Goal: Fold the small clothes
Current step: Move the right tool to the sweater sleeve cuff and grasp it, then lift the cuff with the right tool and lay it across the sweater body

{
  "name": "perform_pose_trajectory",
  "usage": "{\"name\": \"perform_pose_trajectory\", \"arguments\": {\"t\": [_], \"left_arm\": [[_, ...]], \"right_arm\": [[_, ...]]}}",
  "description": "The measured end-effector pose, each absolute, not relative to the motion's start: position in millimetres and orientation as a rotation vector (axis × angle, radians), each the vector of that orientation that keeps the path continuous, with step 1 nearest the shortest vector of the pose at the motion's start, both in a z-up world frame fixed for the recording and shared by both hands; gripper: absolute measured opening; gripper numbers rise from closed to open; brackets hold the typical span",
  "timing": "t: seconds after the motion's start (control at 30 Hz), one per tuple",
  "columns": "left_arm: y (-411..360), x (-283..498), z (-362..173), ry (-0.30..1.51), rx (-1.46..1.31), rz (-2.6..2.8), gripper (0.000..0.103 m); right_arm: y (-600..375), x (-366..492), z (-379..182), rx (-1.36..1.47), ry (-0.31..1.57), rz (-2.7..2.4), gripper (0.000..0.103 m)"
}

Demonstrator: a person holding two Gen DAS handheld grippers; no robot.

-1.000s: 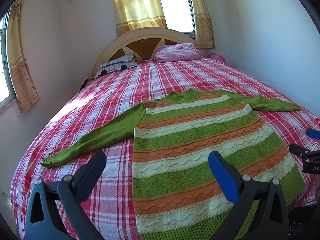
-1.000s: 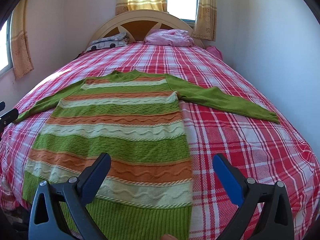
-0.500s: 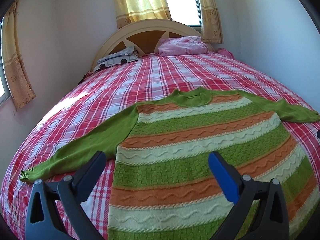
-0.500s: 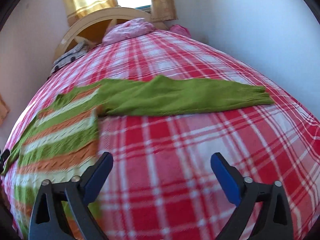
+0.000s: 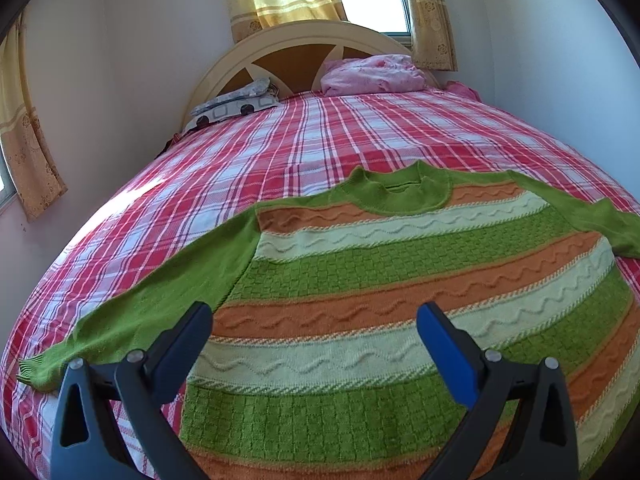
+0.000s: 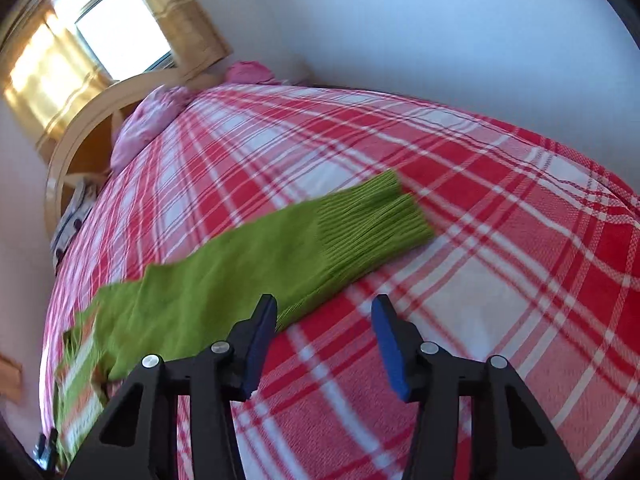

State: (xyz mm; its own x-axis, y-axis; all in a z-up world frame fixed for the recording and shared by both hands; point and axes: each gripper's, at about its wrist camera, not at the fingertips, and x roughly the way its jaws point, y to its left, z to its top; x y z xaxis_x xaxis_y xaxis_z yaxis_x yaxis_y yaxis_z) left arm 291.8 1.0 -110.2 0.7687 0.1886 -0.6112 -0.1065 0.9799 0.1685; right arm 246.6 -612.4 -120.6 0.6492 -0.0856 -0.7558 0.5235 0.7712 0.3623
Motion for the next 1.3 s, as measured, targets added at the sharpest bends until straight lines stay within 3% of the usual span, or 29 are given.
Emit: {"name": "perform_pose_trajectory", "arguments": {"t": [0.3, 0.37, 0.43, 0.5, 1.3], "left_arm": [[0.6, 298.3, -108.8, 0.684, 0.102, 0.148, 0.103], [2.0, 298.3, -108.0, 0.681, 0.103, 0.149, 0.103], [2.2, 298.9, -108.2, 0.679, 0.113, 0.156, 0.103], [4.1, 298.6, -107.7, 0.681, 0.115, 0.158, 0.103], [42.4, 280.5, -108.9, 0.709, 0.115, 0.192, 0.103]], "right_arm": [[-643.4, 275.6, -129.5, 0.628, 0.76, -0.446, 0.051], [-649.4, 281.6, -131.0, 0.636, 0.754, -0.46, 0.042], [-654.2, 284.5, -131.6, 0.646, 0.75, -0.454, 0.011], [-657.1, 284.2, -131.6, 0.676, 0.742, -0.427, 0.009], [-461.7, 355.5, 5.5, 0.432, 0.625, 0.039, 0.008]]}}
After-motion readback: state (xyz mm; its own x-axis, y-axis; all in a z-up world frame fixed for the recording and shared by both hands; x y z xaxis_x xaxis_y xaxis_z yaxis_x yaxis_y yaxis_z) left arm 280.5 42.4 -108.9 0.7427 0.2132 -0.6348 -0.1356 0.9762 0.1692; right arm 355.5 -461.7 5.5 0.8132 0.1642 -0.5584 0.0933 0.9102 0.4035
